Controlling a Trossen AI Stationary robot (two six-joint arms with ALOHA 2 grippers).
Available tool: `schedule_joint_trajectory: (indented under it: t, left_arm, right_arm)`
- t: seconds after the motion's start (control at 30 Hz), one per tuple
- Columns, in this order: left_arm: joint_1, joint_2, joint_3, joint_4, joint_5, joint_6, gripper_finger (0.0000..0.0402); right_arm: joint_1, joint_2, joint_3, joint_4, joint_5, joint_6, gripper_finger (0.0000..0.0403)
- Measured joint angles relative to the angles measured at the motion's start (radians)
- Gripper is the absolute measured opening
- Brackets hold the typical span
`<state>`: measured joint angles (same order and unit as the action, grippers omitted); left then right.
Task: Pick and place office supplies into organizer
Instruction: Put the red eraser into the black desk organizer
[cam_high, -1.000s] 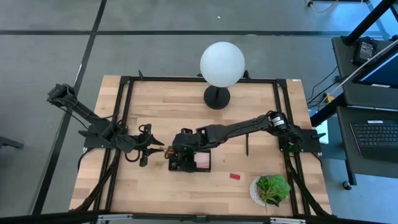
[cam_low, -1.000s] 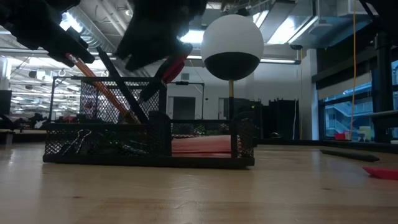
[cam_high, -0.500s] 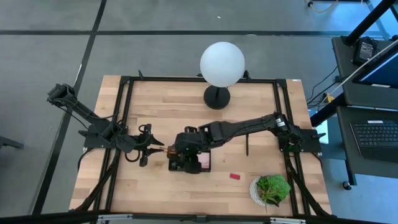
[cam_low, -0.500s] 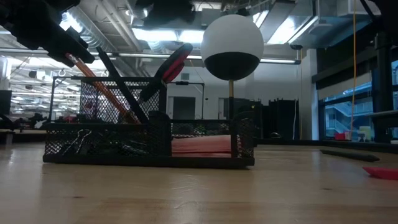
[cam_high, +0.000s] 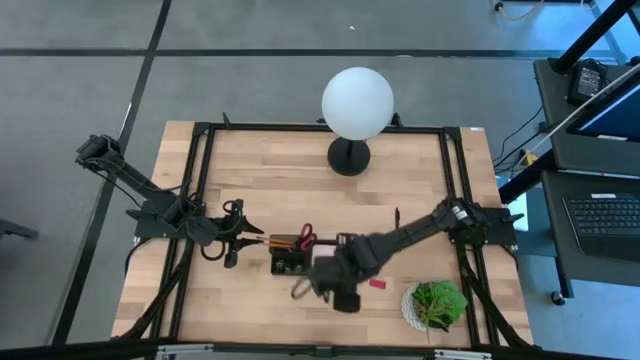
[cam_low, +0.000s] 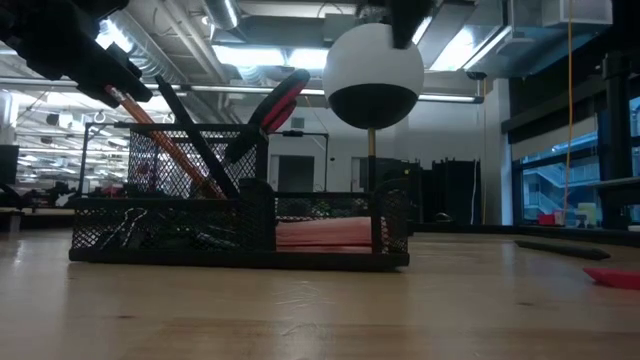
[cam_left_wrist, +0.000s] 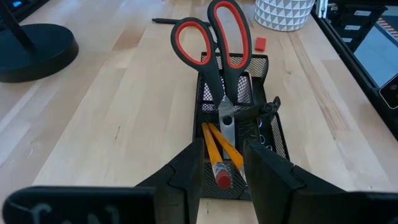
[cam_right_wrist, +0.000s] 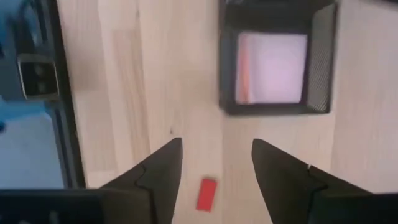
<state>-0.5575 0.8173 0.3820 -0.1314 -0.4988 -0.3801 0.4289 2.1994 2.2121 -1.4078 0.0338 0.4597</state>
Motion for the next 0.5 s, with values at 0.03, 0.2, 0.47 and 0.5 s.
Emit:
schedule_joint_trajectory:
  t: [0.03, 0.2, 0.47, 0.5]
  left_arm:
    - [0.000, 0.000, 0.000, 0.000, 0.000, 0.000, 0.0106]
    - [0.000, 0.000, 0.000, 0.000, 0.000, 0.001, 0.0106]
    - [0.000, 0.000, 0.000, 0.000, 0.000, 0.019, 0.0106]
    - [0.000, 0.000, 0.000, 0.000, 0.000, 0.019, 0.0106]
  right_arm:
    - [0.017, 0.000, -0.013, -0.002, 0.012, 0.001, 0.0195]
    - [0.098, 0.000, -0.102, -0.010, 0.067, 0.044, 0.0195]
    - [0.128, 0.000, -0.322, 0.014, -0.010, 0.165, 0.0191]
    - [0.127, -0.002, -0.348, 0.039, -0.009, 0.165, 0.0190]
